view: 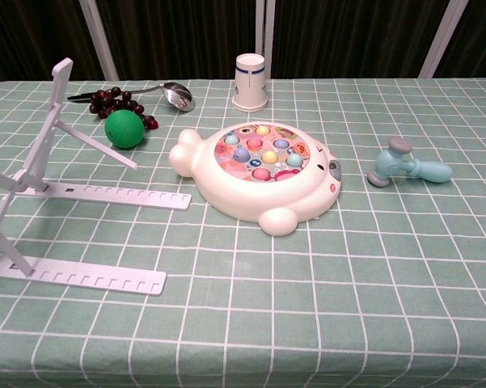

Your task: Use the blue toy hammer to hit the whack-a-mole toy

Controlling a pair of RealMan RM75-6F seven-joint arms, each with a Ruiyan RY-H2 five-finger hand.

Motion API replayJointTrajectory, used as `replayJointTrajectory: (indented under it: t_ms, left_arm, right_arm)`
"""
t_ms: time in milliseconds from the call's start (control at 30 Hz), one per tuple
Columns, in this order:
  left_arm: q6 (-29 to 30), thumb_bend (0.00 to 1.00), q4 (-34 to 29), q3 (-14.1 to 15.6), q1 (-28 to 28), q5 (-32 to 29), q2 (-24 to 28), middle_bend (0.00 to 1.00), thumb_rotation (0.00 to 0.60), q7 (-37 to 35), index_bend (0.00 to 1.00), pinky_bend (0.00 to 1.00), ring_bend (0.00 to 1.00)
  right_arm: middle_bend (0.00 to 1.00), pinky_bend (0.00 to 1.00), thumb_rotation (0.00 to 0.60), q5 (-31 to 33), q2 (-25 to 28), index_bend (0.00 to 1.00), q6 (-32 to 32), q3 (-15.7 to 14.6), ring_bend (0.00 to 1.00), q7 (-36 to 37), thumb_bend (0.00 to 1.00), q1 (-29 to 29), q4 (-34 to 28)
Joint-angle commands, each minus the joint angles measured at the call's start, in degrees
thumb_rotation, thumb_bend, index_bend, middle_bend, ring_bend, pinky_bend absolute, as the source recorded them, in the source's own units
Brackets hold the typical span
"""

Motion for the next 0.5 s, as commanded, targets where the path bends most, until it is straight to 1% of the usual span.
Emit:
replayJointTrajectory:
  t_ms: [33, 300, 400, 500]
  left_arm:
    - [-0.19, 0.0, -0.09, -0.03, -0.11, -0.09, 0.02, 0.06, 0.6, 0.12, 0.16, 0.0, 0.0]
    - [-0.05, 0.0, -0.36, 0.0, 0.02, -0.18, 0.09, 0.06, 0.6, 0.31, 0.16, 0.0, 0.0]
    - [-0.09, 0.0, -0.43, -0.01, 0.01, -0.25, 0.1, 0.06, 0.6, 0.34, 0.16, 0.0, 0.0]
    - [-0.33, 0.0, -0.35, 0.07, -0.07, -0.24, -0.06, 0.06, 0.6, 0.26, 0.16, 0.0, 0.0]
  right_arm:
    - [0.18, 0.04, 0.6, 0.05, 0.0, 0.1, -0.3, -0.1, 0.04, -0.12, 0.07, 0.05, -0.04]
    - [0.18, 0.05, 0.6, 0.45, -0.05, 0.1, -1.03, 0.0, 0.04, -0.52, 0.07, 0.33, -0.3]
    - [0.19, 0.07, 0.6, 2.0, -0.37, 0.1, -3.49, 0.47, 0.04, -2.73, 0.07, 1.47, -1.24]
    - [0.21, 0.11, 0.6, 3.55, -0.95, 0.1, -8.45, 1.63, 0.05, -3.5, 0.09, 4.66, -1.75]
